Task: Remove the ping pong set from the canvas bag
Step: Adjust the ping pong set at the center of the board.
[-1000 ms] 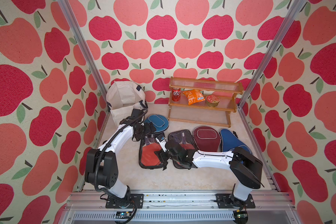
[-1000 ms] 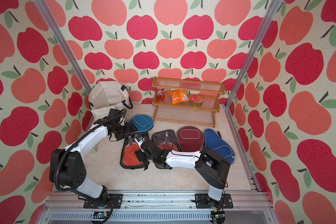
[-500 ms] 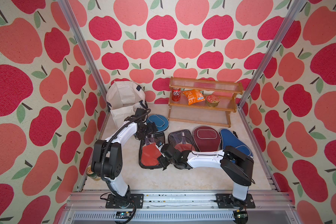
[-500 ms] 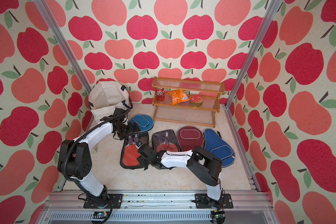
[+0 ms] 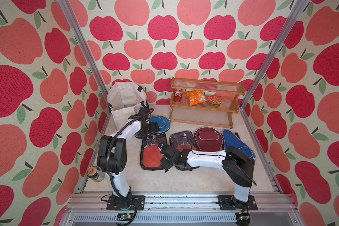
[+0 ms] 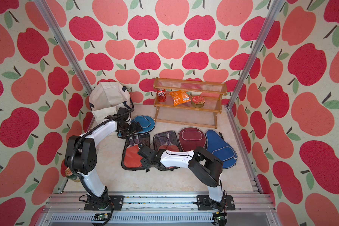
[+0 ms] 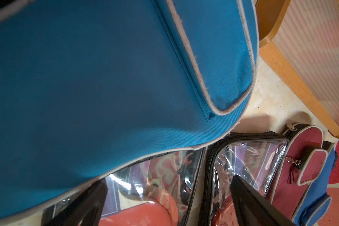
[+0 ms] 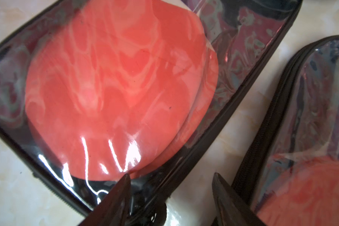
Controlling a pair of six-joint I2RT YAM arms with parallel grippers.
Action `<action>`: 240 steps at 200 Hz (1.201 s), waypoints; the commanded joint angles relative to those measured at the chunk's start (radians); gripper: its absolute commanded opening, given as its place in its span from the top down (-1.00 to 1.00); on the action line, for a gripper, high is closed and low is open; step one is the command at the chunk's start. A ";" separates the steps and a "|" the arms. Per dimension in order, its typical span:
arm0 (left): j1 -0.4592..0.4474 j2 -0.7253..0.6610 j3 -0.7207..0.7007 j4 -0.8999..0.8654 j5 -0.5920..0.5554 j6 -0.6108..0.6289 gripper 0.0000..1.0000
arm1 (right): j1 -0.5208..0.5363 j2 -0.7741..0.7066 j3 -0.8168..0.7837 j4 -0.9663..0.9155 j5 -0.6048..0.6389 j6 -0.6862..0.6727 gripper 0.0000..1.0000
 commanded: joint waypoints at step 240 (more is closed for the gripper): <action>0.022 0.141 0.168 -0.019 -0.043 0.057 -0.93 | 0.056 -0.034 -0.011 -0.255 -0.088 0.021 -0.22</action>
